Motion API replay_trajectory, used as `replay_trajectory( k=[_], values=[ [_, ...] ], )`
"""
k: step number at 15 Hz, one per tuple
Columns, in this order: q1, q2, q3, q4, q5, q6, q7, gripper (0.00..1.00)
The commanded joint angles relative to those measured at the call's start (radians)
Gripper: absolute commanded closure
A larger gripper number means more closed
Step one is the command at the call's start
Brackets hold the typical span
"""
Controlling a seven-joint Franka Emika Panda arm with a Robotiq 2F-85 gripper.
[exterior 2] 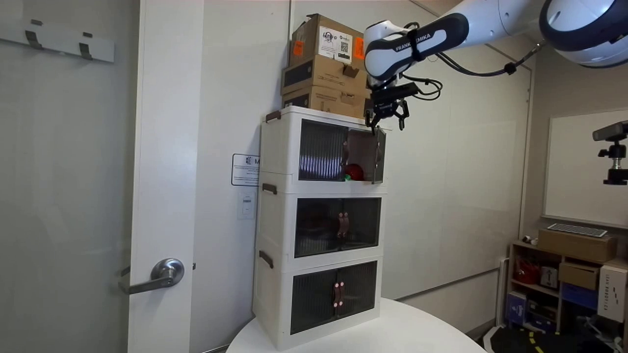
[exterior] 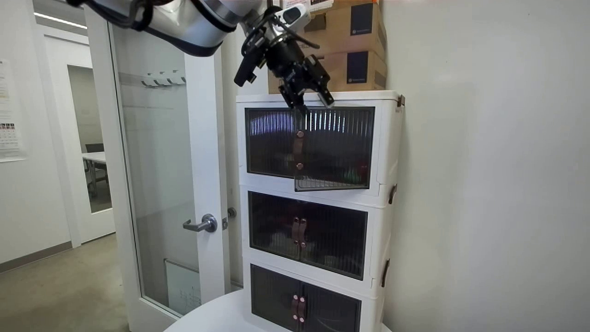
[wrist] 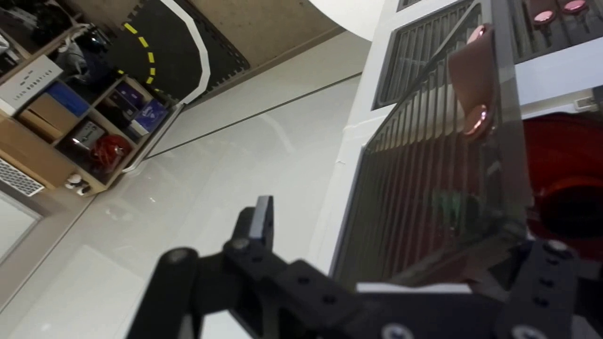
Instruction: Open the top cabinet doors
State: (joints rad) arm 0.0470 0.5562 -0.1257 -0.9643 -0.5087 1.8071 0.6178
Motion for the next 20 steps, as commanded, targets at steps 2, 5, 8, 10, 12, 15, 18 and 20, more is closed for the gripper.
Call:
replay_trajectory(
  k=[2, 5, 8, 10, 12, 15, 18, 20],
  values=[
    [0.022, -0.016, -0.041, 0.003, -0.075, -0.077, 0.047, 0.00],
    [0.013, -0.028, -0.049, -0.011, -0.087, -0.099, 0.050, 0.00],
    [-0.010, -0.031, -0.051, -0.024, -0.066, -0.111, 0.023, 0.00],
    [-0.028, -0.024, -0.051, -0.029, -0.056, -0.110, 0.014, 0.00],
    [-0.057, -0.033, -0.050, -0.047, -0.047, -0.103, -0.008, 0.00],
    [-0.093, -0.021, -0.052, -0.046, -0.048, -0.095, -0.019, 0.00],
    [-0.131, -0.016, -0.054, -0.046, -0.057, -0.084, -0.040, 0.00],
    [-0.149, -0.013, -0.057, -0.042, -0.067, -0.083, -0.052, 0.00]
  ],
)
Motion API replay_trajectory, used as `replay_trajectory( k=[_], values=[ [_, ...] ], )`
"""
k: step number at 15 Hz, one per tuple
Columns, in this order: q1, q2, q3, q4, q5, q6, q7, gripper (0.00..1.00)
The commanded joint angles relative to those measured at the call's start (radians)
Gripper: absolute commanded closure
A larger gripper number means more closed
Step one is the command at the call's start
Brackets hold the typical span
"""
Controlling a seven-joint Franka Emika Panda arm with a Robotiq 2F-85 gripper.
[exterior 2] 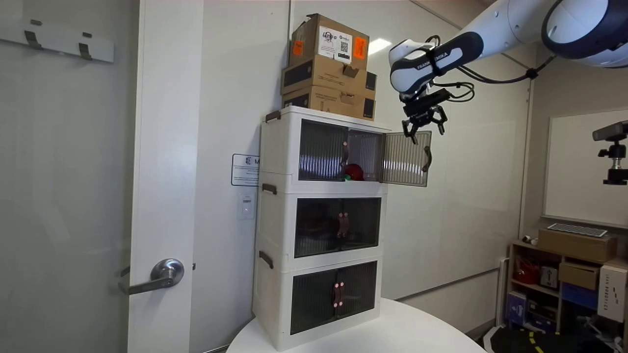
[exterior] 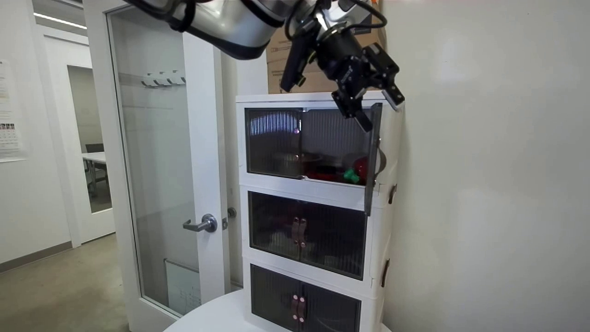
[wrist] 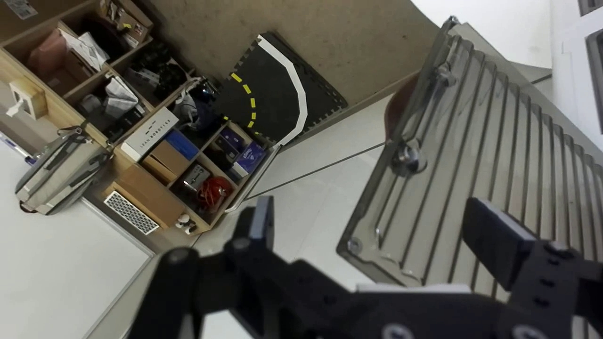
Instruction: Open the top cabinet doors
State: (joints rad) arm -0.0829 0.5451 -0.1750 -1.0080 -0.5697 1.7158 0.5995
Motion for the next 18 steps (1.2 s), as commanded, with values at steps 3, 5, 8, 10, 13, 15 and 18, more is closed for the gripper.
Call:
replay_trajectory(
  k=[3, 5, 8, 10, 13, 15, 18],
  values=[
    [-0.026, -0.005, -0.019, 0.011, -0.035, 0.023, -0.013, 0.00],
    [-0.013, -0.022, -0.037, 0.010, -0.081, 0.056, 0.028, 0.00],
    [0.013, -0.080, -0.050, -0.010, -0.158, 0.107, 0.089, 0.00],
    [0.031, -0.121, -0.050, -0.026, -0.208, 0.156, 0.130, 0.00],
    [0.037, -0.183, -0.022, -0.048, -0.218, 0.251, 0.121, 0.00],
    [0.041, -0.209, -0.007, -0.053, -0.198, 0.283, 0.099, 0.00],
    [0.046, -0.235, 0.036, -0.073, -0.154, 0.324, 0.053, 0.00]
  ],
)
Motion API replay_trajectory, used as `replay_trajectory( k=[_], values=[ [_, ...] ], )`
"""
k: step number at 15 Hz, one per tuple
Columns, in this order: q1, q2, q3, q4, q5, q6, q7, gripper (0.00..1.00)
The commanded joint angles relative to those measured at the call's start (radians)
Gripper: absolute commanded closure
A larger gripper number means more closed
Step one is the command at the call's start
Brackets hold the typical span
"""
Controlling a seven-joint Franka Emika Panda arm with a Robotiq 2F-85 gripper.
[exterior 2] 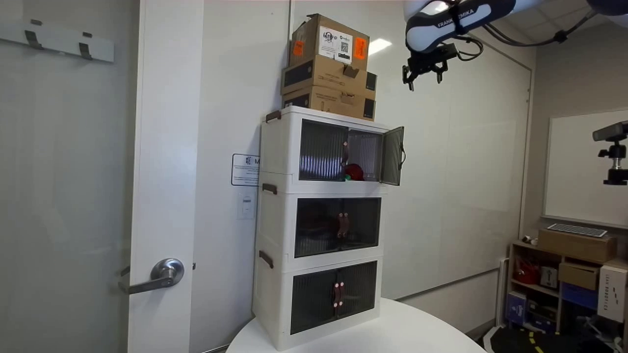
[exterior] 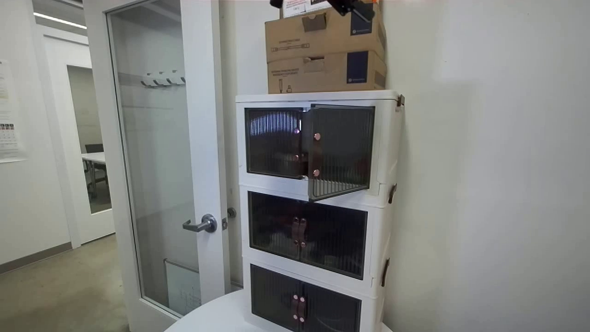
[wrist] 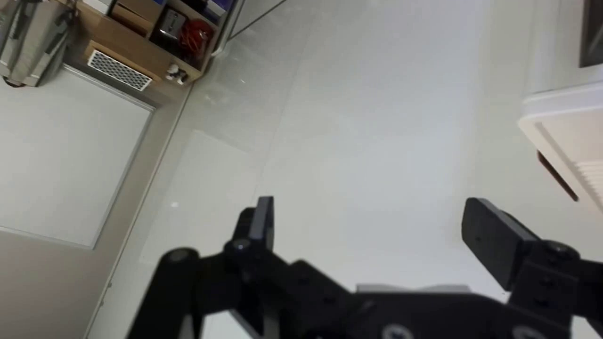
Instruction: Open the top cabinet doors
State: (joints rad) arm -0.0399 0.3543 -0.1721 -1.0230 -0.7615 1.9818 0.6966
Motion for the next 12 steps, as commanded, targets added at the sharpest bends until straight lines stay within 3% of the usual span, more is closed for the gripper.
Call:
replay_trajectory(
  k=[1, 7, 12],
  values=[
    [0.001, -0.047, 0.053, -0.068, 0.061, 0.080, -0.071, 0.00],
    [-0.002, -0.011, 0.171, -0.105, 0.209, 0.172, -0.256, 0.00],
    [0.024, 0.042, 0.224, -0.098, 0.189, 0.169, -0.282, 0.00]
  ],
)
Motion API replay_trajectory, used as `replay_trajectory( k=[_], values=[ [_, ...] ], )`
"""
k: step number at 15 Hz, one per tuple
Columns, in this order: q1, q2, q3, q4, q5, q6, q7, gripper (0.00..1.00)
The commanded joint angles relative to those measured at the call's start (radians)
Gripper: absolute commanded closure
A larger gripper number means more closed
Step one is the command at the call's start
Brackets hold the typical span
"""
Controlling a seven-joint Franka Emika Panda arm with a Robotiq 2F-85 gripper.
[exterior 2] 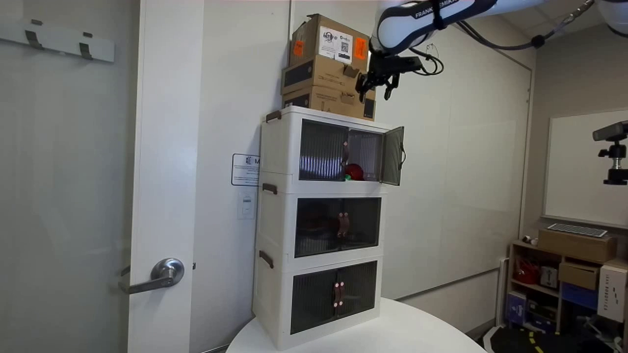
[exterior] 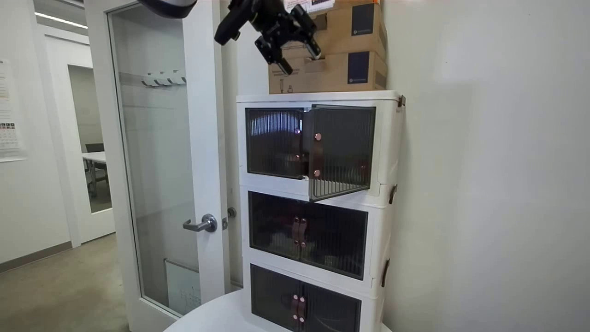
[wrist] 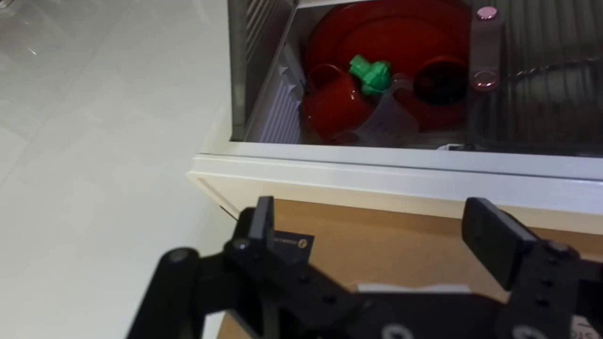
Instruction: Open the top cabinet doors
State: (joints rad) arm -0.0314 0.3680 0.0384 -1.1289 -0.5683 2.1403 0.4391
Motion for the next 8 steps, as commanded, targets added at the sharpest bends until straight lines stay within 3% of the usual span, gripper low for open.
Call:
replay_trajectory(
  k=[1, 5, 8],
  values=[
    [0.022, 0.037, 0.020, 0.006, -0.009, 0.011, -0.025, 0.00],
    [0.090, 0.094, 0.009, 0.000, -0.102, -0.019, 0.018, 0.00],
    [0.164, 0.133, -0.036, -0.001, -0.270, -0.066, 0.132, 0.00]
  ],
)
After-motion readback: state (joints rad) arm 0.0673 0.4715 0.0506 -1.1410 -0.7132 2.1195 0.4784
